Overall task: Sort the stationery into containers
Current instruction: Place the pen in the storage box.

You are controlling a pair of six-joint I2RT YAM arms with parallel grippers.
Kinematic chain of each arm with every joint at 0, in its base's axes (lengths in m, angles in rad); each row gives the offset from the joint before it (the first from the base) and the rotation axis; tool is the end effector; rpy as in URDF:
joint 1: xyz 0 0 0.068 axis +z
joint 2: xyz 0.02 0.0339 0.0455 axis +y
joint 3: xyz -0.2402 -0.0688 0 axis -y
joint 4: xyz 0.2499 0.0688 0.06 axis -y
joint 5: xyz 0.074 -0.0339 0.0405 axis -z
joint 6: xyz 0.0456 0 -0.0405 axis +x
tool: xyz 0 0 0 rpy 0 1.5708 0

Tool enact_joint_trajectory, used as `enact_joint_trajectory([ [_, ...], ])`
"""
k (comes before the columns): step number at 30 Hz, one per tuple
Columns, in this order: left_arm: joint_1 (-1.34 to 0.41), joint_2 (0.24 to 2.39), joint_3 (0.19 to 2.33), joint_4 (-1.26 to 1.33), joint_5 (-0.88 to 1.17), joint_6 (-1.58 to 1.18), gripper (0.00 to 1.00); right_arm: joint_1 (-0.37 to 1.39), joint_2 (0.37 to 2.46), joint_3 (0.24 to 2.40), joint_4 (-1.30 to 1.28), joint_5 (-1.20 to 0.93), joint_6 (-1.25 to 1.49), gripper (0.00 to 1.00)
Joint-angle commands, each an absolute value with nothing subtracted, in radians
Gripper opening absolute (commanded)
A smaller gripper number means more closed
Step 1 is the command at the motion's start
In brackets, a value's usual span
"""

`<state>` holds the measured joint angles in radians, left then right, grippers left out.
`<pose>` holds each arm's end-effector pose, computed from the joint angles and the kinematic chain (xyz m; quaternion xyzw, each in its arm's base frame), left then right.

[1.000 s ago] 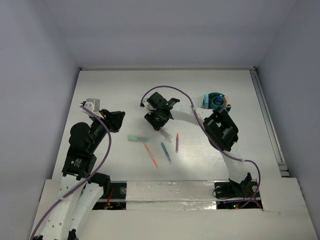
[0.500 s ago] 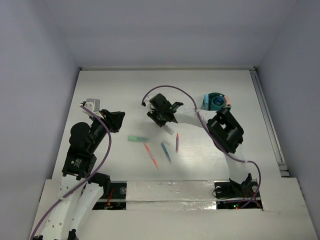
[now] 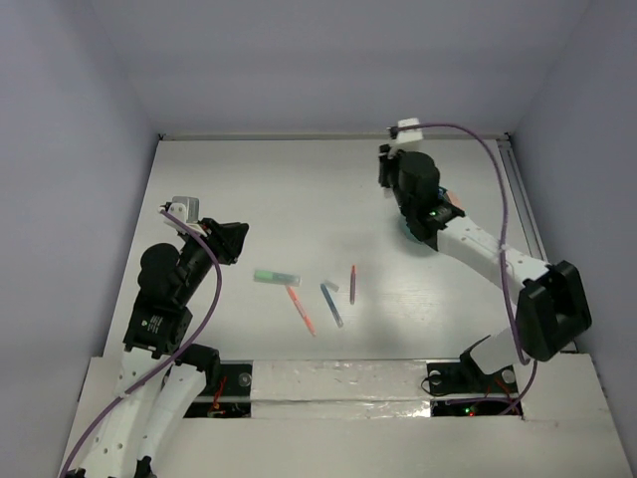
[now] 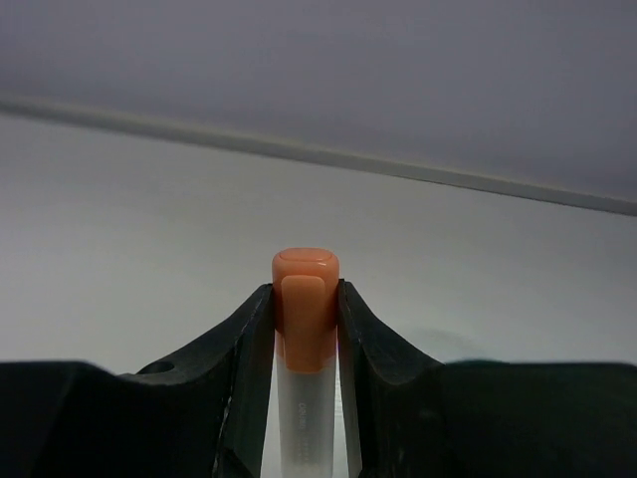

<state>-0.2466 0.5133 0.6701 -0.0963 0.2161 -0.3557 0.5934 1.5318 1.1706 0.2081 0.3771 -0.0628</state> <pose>0.1591 -0.0501 0.3369 0.0413 0.6847 -0.2853 0.6694 0.3250 0.1989 0.3036 -0.1248 0.7452 0.0303 0.6544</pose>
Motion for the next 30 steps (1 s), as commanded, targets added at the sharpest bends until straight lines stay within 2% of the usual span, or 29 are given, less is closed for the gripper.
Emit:
enact_joint_trajectory([
  [1, -0.241, 0.514, 0.699, -0.064, 0.218, -0.344, 0.18, 0.517, 1.457, 1.037, 0.432, 0.508, 0.047, 0.0],
  [7, -0.241, 0.518, 0.699, -0.061, 0.219, -0.344, 0.18, 0.402, 1.428, 0.951, 0.537, 0.476, 0.121, 0.0],
  [10, -0.241, 0.522, 0.699, -0.063, 0.218, -0.342, 0.18, 0.393, 1.447, 0.937, 0.56, 0.488, 0.117, 0.0],
  [17, -0.241, 0.523, 0.701, -0.061, 0.218, -0.338, 0.18, 0.383, 1.483, 0.816, 0.804, 0.486, 0.06, 0.0],
  [30, -0.241, 0.528, 0.703, -0.061, 0.222, -0.337, 0.18, 0.383, 1.509, 0.758, 0.842, 0.454, 0.012, 0.0],
])
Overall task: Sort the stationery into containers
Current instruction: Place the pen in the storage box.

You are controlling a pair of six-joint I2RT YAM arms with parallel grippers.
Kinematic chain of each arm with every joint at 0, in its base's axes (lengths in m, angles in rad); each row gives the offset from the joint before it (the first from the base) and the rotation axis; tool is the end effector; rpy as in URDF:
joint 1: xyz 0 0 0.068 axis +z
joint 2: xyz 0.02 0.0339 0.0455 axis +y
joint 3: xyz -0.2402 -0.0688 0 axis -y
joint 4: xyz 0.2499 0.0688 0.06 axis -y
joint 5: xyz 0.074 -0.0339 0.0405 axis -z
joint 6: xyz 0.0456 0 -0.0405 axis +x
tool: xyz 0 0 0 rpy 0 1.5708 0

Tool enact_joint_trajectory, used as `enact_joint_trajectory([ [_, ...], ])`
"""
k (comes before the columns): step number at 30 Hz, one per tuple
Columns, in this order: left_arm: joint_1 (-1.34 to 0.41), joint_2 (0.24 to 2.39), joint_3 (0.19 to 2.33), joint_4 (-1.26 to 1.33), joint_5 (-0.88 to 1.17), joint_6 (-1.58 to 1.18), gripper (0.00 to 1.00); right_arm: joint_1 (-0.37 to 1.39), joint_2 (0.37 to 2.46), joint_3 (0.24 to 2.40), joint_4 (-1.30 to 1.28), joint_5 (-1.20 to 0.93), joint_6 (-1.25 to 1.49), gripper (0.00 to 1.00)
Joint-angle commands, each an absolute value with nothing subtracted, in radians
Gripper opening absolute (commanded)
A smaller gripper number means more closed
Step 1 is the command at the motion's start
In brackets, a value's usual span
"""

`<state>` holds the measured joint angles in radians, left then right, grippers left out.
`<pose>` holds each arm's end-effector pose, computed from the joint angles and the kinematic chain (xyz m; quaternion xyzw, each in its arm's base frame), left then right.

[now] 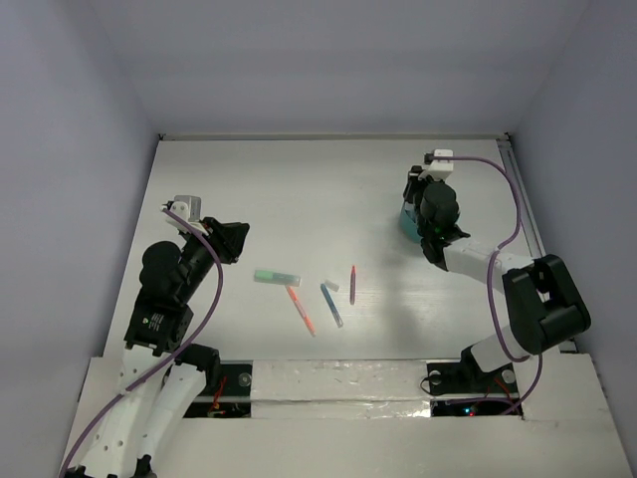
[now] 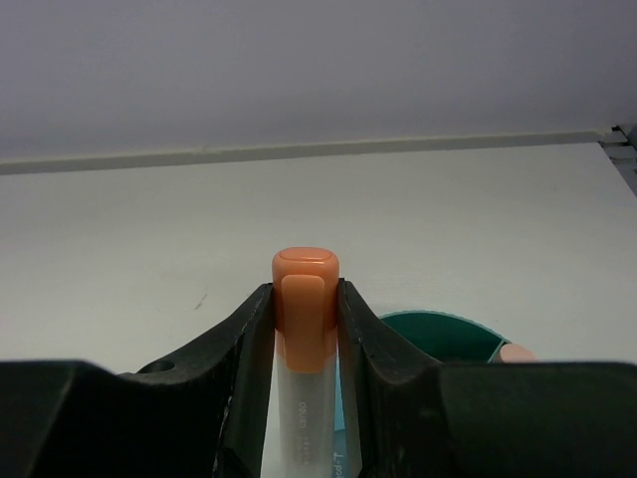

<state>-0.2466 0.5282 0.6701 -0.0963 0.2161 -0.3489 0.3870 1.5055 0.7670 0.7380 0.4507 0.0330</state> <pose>0.1623 -0.0509 0.3347 0.0428 0.6899 -0.2821 0.6653 0.3266 0.1116 0.2293 0.0341 0.7064 -0.0109 0.7069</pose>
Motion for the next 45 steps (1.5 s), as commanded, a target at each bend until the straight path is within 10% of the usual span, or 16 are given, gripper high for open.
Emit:
enact_joint_trajectory([
  [1, -0.241, 0.526, 0.703, -0.061, 0.219, -0.337, 0.18, 0.383, 1.512, 0.756, 0.842, 0.454, -0.018, 0.0],
  [20, -0.241, 0.528, 0.704, -0.063, 0.225, -0.336, 0.18, 0.383, 1.588, 0.729, 0.899, 0.479, -0.048, 0.08],
  [37, -0.241, 0.523, 0.703, -0.06, 0.23, -0.336, 0.18, 0.383, 1.476, 0.768, 0.735, 0.448, -0.002, 0.72],
  [41, -0.241, 0.522, 0.703, -0.06, 0.227, -0.336, 0.18, 0.396, 1.442, 0.839, 0.554, 0.313, 0.078, 0.41],
  [42, -0.241, 0.522, 0.703, -0.058, 0.227, -0.337, 0.18, 0.405, 1.443, 0.857, 0.517, 0.228, 0.084, 0.08],
  [45, -0.241, 0.52, 0.706, -0.061, 0.222, -0.336, 0.08, 0.462, 1.472, 0.952, 0.37, 0.012, 0.084, 0.0],
])
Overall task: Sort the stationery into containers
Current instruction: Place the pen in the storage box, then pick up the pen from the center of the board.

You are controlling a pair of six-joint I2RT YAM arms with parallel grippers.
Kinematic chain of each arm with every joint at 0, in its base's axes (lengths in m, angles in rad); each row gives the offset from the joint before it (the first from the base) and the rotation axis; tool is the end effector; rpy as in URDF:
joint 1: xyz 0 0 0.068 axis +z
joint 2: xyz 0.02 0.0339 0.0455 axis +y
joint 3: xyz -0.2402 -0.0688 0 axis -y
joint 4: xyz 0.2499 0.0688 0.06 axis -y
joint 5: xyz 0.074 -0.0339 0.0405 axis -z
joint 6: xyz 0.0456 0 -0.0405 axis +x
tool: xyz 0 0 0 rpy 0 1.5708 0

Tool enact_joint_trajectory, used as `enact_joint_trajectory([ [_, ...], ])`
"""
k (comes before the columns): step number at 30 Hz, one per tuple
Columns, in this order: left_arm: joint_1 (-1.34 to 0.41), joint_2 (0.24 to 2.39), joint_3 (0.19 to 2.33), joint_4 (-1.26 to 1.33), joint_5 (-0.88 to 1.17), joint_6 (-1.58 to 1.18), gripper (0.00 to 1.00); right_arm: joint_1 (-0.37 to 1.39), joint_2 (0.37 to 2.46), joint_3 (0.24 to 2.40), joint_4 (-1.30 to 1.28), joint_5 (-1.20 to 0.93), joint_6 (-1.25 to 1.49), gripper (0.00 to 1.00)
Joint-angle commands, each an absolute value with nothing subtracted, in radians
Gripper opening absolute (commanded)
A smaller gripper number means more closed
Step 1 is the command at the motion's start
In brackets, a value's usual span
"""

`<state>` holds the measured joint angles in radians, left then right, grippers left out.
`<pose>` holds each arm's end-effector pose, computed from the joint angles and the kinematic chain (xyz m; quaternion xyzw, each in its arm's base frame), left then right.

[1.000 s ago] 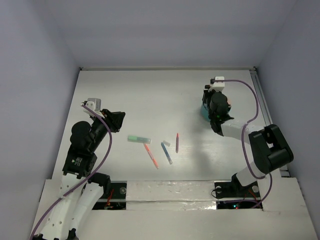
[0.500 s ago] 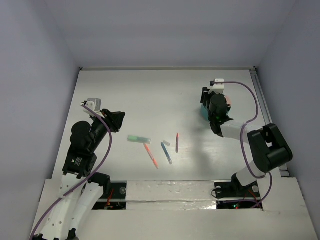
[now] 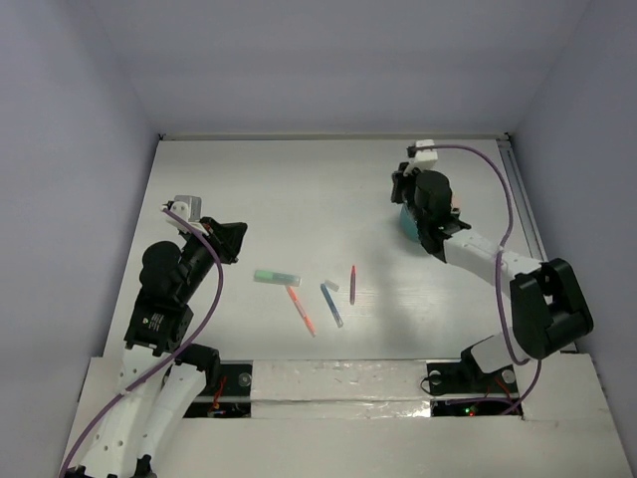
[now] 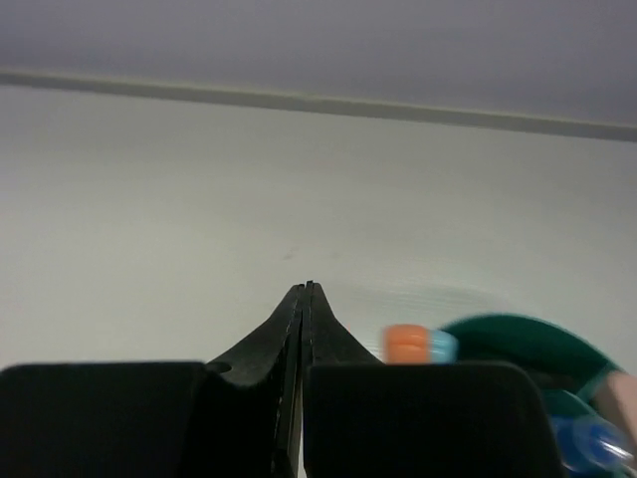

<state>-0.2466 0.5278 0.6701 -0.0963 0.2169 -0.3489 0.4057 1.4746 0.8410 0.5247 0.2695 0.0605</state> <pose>0.1622 -0.0510 0.3348 0.0431 0.6897 -0.2824 0.6654 0.3274 0.1274 0.2402 -0.0384 0.7422 0.0555 0.6667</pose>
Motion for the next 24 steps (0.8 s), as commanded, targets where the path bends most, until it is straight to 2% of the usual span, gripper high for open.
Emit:
enact_joint_trajectory([
  [1, -0.241, 0.517, 0.709, -0.067, 0.216, -0.334, 0.04, 0.483, 1.506, 0.975, 0.336, -0.048, 0.081, 0.0],
  [2, -0.241, 0.517, 0.71, -0.069, 0.212, -0.333, 0.0, 0.533, 1.526, 1.0, 0.269, -0.086, 0.065, 0.0],
  [5, -0.241, 0.512, 0.713, -0.074, 0.192, -0.333, 0.0, 0.616, 1.615, 1.1, 0.184, -0.187, 0.029, 0.05],
  [8, -0.241, 0.508, 0.719, -0.08, 0.178, -0.33, 0.0, 0.704, 1.708, 1.167, 0.144, -0.239, 0.035, 0.36],
  [9, -0.241, 0.508, 0.719, -0.08, 0.176, -0.327, 0.0, 0.738, 1.732, 1.181, 0.137, -0.279, 0.037, 0.57],
  [12, -0.241, 0.5, 0.732, -0.095, 0.153, -0.322, 0.0, 0.787, 1.825, 1.255, 0.098, -0.311, 0.017, 0.75],
  [16, -0.241, 0.485, 0.741, -0.107, 0.115, -0.316, 0.02, 0.87, 1.96, 1.391, -0.032, -0.311, -0.058, 0.8],
  [20, -0.241, 0.465, 0.75, -0.121, 0.062, -0.321, 0.06, 0.908, 2.04, 1.471, -0.1, -0.321, -0.109, 0.81],
  [24, -0.241, 0.465, 0.75, -0.126, 0.046, -0.327, 0.14, 0.954, 2.103, 1.549, -0.162, -0.296, -0.135, 0.81],
])
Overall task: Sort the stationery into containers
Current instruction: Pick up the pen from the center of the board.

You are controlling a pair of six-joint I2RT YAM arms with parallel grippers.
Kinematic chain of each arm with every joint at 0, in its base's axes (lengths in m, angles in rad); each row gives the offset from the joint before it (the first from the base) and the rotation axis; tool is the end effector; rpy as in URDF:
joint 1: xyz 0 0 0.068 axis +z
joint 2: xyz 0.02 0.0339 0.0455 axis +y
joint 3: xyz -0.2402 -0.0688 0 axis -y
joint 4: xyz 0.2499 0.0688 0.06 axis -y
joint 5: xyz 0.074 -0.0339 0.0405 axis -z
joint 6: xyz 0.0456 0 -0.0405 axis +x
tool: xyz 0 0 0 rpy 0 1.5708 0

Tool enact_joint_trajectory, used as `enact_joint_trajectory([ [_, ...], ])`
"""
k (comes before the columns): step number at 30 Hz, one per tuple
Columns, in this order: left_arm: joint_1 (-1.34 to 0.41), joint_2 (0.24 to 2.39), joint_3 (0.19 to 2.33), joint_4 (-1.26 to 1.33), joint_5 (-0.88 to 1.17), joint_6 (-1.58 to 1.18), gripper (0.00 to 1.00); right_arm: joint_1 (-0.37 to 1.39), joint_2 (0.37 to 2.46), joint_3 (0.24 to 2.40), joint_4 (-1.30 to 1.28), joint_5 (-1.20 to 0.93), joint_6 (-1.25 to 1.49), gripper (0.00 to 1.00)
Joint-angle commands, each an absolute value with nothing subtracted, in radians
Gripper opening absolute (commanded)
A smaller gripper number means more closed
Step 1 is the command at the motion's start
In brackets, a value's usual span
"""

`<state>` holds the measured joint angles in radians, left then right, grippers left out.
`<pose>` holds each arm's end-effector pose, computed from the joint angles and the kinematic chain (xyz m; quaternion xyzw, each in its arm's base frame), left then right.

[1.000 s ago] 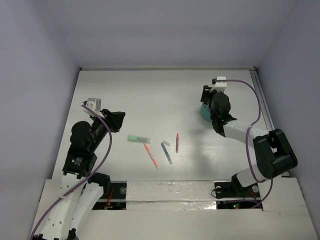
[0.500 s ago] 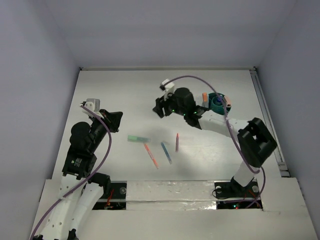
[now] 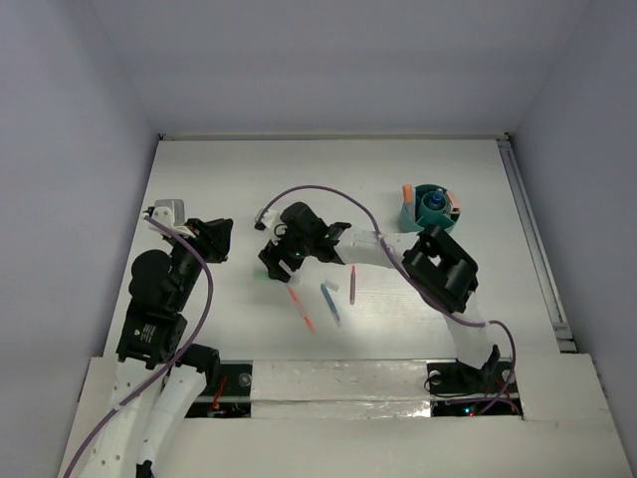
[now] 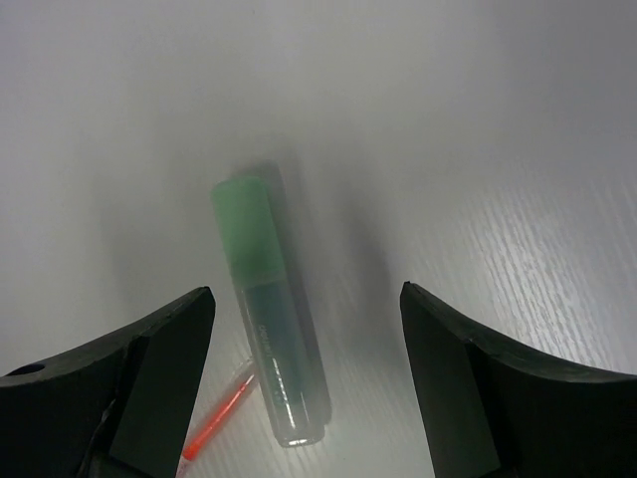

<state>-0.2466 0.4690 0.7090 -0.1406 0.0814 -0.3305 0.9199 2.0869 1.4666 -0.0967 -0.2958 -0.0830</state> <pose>0.1475 -0.0410 0.3516 0.0020 0.6712 -0.2370 0.7024 0.2714 0.3783 0.1487 -0.4863 0.7601 0.2890 0.3197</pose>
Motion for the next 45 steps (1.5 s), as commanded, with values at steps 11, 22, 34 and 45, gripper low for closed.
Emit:
enact_joint_trajectory([
  [11, -0.241, 0.465, 0.746, -0.124, 0.052, -0.336, 0.22, 1.003, 2.226, 1.715, -0.265, -0.223, -0.207, 0.77],
  [22, -0.241, 0.468, 0.739, -0.117, 0.081, -0.339, 0.22, 1.003, 2.319, 1.772, -0.255, -0.04, -0.293, 0.5],
  [34, -0.241, 0.466, 0.739, -0.118, 0.074, -0.341, 0.21, 0.948, 2.211, 1.631, 0.067, 0.181, -0.249, 0.05],
  [45, -0.25, 0.477, 0.724, -0.097, 0.113, -0.344, 0.21, 0.801, 1.769, 1.294, 0.435, 0.465, -0.127, 0.0],
])
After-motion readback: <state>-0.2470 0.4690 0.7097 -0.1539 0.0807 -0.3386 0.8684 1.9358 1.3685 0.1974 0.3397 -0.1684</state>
